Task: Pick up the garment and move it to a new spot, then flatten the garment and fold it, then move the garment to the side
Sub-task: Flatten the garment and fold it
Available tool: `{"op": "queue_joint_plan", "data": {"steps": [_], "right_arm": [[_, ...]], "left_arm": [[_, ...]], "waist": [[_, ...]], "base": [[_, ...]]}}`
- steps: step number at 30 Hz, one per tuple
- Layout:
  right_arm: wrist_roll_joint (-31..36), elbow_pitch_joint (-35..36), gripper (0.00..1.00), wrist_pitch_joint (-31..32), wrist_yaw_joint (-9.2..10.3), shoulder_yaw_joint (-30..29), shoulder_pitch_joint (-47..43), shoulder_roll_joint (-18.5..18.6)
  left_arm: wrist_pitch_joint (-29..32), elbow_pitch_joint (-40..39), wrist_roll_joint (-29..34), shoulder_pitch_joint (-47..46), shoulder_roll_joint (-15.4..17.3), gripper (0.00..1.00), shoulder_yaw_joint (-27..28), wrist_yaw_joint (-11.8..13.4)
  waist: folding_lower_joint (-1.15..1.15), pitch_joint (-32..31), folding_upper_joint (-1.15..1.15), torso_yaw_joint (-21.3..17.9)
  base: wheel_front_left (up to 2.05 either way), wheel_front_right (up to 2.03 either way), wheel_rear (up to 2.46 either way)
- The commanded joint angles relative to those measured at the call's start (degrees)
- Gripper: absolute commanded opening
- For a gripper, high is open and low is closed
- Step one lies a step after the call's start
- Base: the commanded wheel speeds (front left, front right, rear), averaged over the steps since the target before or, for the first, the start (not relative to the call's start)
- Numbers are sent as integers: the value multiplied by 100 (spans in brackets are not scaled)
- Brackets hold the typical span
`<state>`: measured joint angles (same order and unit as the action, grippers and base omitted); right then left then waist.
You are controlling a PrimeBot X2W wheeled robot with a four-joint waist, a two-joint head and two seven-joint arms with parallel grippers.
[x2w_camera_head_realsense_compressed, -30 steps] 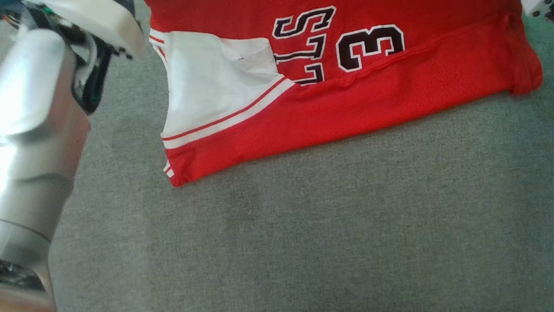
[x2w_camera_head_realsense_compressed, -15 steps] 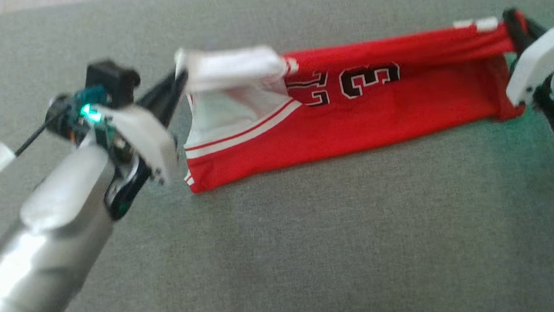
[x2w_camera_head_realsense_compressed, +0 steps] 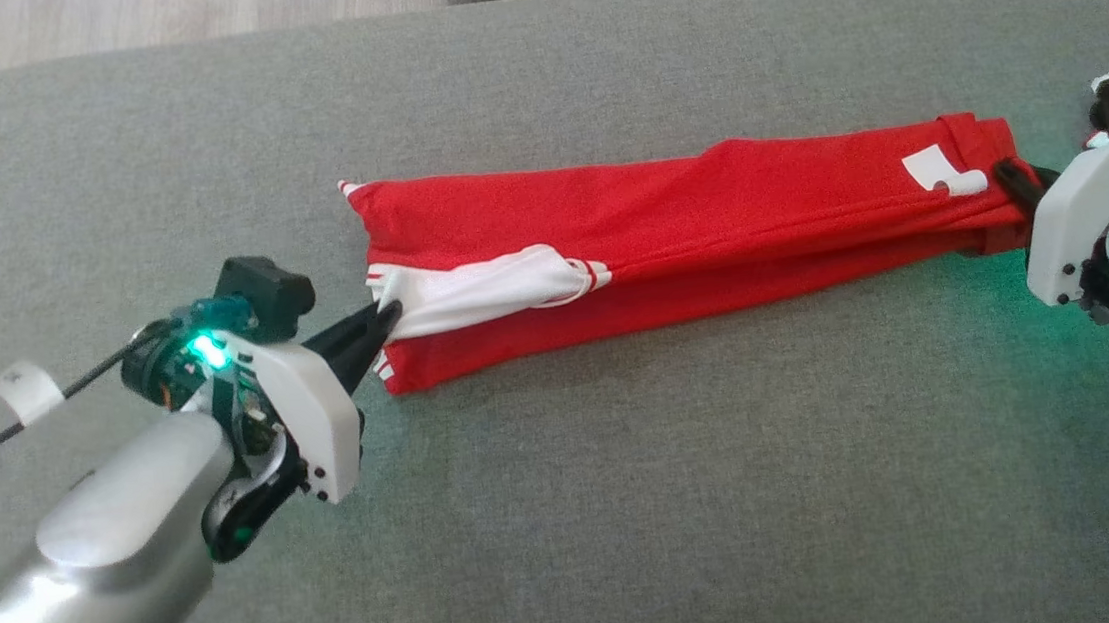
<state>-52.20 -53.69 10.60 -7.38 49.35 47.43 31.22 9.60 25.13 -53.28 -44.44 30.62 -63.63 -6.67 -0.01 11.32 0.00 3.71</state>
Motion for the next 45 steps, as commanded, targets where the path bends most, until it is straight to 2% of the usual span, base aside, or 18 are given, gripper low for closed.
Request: {"op": "queue_joint_plan", "data": {"steps": [1, 11, 12, 13, 16, 19, 22, 25, 28, 31, 34, 37, 41, 43, 44, 45], "right_arm": [[-78, 107, 0, -30, -11, 56, 3, 200], [-144, 99, 0, -83, -11, 354, 147, 197], [-107, 120, 0, -129, -11, 413, 175, 206], [-85, 121, 100, -182, -11, 453, 195, 213], [-205, 147, 100, -327, -11, 453, 221, 180], [-355, 121, 100, -604, -11, 333, 284, 165], [-435, 221, 100, -1116, -11, 196, 356, 146], [-452, 315, 100, -1831, -11, 11, 396, 63], [-345, 351, 100, -2397, -11, -218, 421, -75], [-130, 443, 100, -2547, -11, -713, 424, -271], [501, 969, 100, -2556, -11, -1713, 215, -483], [1508, 1602, 100, -2557, -11, -2722, -391, -831], [2799, 2432, 100, -2558, -11, -3818, -1505, -1592], [3313, 2783, 100, -2558, -11, -4091, -2050, -1979], [3761, 3064, 100, -2558, -11, -4275, -2507, -2295], [3919, 3167, 100, -2559, -11, -4319, -2691, -2417]], "left_arm": [[7, -116, 47, -191, 260, 0, 183, 95], [-15, 42, 192, -191, 137, 0, 29, 139], [-88, 76, 237, -201, 121, 34, 23, 144], [-179, 130, 264, -199, 95, 100, 38, 177], [-389, 291, 249, -159, 12, 100, 102, 243], [-818, 393, 245, -179, -71, 100, 301, 412], [-1412, 377, 346, -240, -117, 100, 493, 550], [-2184, 315, 422, -230, -167, 100, 829, 825], [-2428, 103, 364, -50, -268, 100, 1338, 1107], [-2454, -439, 559, 262, -387, 100, 2199, 1401], [-2457, -1007, 955, 866, -585, 100, 2994, 1562], [-2458, -1359, 1318, 1514, -849, 100, 3555, 1556], [-2458, -1623, 2013, 2200, -1252, 100, 4060, 1464], [-2459, -1681, 2415, 2550, -1491, 100, 4229, 1451], [-2459, -1651, 2639, 2883, -1751, 100, 4404, 1376], [-2459, -1613, 2735, 3018, -1861, 100, 4513, 1342]], "waist": [[1, 64, 0, -18], [1, 329, 0, -69], [1, 349, 0, -76], [1, 362, 0, -84], [1, 356, 0, -124], [1, 268, 0, -155], [1, 115, 0, -175], [1, -86, 0, -218], [1, -292, 0, -269], [1, -471, 0, -333], [1, -623, 0, -404], [1, -759, 0, -459], [1, -910, 0, -468], [1, -970, 0, -477], [1, -987, 0, -489], [1, -986, 0, -497]], "base": [[0, 0, 0], [0, 0, 0], [0, 0, 0], [0, 0, 0], [0, 0, 0], [0, 0, 0], [0, 0, 0], [0, 0, 0], [0, 0, 0], [0, 0, 0], [0, 0, 0], [0, 0, 0], [0, 0, 0], [0, 0, 0], [0, 0, 0], [0, 0, 0]]}}
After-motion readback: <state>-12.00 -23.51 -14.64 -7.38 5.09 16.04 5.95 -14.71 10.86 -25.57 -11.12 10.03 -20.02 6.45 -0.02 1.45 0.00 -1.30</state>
